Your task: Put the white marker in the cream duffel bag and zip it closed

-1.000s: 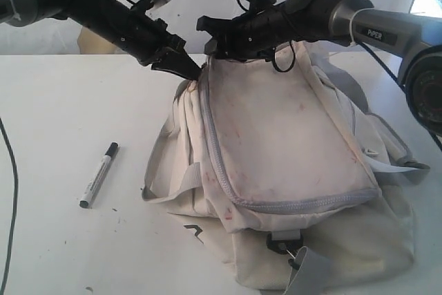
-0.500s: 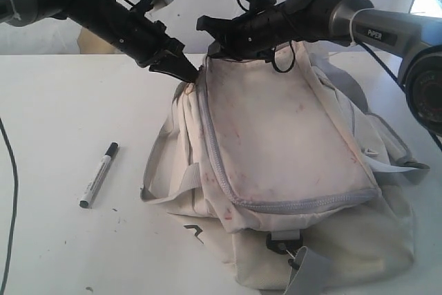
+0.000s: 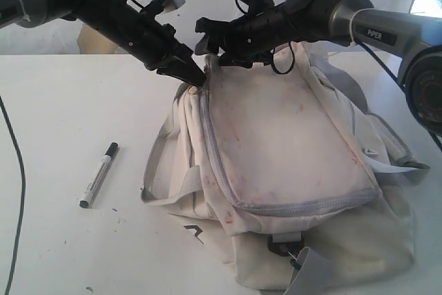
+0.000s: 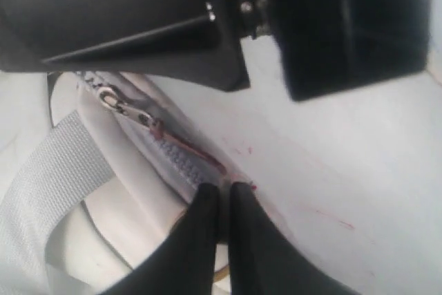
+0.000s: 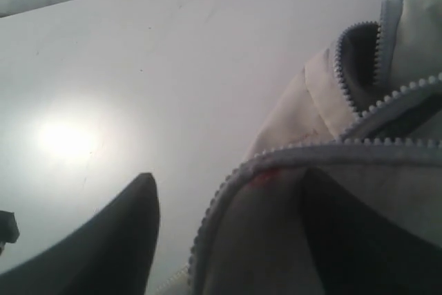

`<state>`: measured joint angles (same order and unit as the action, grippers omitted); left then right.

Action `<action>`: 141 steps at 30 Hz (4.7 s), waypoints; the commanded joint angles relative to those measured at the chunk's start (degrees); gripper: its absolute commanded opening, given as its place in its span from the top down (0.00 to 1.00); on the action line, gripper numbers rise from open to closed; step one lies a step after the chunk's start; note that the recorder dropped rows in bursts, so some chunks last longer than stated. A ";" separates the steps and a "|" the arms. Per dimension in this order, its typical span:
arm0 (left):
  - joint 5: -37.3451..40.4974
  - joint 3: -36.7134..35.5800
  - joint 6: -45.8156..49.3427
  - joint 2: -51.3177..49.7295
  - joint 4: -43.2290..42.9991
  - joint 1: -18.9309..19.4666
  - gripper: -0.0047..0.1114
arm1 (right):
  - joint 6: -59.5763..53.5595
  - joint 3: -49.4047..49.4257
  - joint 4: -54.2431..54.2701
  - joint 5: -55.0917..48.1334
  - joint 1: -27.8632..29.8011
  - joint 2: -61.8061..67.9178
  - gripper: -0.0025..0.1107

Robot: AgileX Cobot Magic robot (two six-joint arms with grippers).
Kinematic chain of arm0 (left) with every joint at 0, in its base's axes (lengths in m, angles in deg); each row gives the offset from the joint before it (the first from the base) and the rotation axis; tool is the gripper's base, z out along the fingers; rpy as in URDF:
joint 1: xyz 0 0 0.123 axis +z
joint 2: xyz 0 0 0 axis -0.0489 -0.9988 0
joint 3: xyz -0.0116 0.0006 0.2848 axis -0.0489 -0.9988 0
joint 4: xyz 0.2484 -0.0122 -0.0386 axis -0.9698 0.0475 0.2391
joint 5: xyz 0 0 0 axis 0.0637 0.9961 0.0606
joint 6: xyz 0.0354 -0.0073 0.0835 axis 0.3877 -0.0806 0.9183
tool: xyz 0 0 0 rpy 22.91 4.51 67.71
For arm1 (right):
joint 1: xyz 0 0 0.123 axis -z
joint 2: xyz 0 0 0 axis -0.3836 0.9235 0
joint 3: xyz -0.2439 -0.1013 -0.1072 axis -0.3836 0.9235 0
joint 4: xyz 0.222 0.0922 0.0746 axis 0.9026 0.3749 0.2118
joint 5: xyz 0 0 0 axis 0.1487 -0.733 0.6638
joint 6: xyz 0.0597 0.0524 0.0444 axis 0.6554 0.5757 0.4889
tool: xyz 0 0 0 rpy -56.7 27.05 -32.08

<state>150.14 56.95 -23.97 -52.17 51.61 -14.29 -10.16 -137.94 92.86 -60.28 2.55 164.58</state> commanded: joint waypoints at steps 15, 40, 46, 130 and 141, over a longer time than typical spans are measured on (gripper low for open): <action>0.60 -0.30 0.36 0.70 -2.42 -0.22 0.96 | 0.00 0.01 -2.24 -3.38 -0.07 0.61 0.98; 0.60 -5.04 -3.97 2.14 -2.79 -0.26 0.96 | 1.01 -0.09 6.28 3.06 3.37 0.61 0.98; 0.60 -13.06 -3.85 9.48 -2.79 -0.26 0.96 | 1.01 -0.09 5.70 3.08 3.48 0.74 0.98; -22.40 -38.67 -39.42 11.53 -33.51 3.79 0.82 | -9.23 0.10 -2.35 -33.66 11.45 -6.86 0.98; -21.05 -38.67 -39.26 11.53 -33.51 3.79 0.96 | -9.23 0.10 -2.35 -34.06 11.45 -6.86 0.98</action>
<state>127.96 18.38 -63.38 -40.12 17.45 -10.33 -18.55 -137.94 90.24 -93.45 13.59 158.40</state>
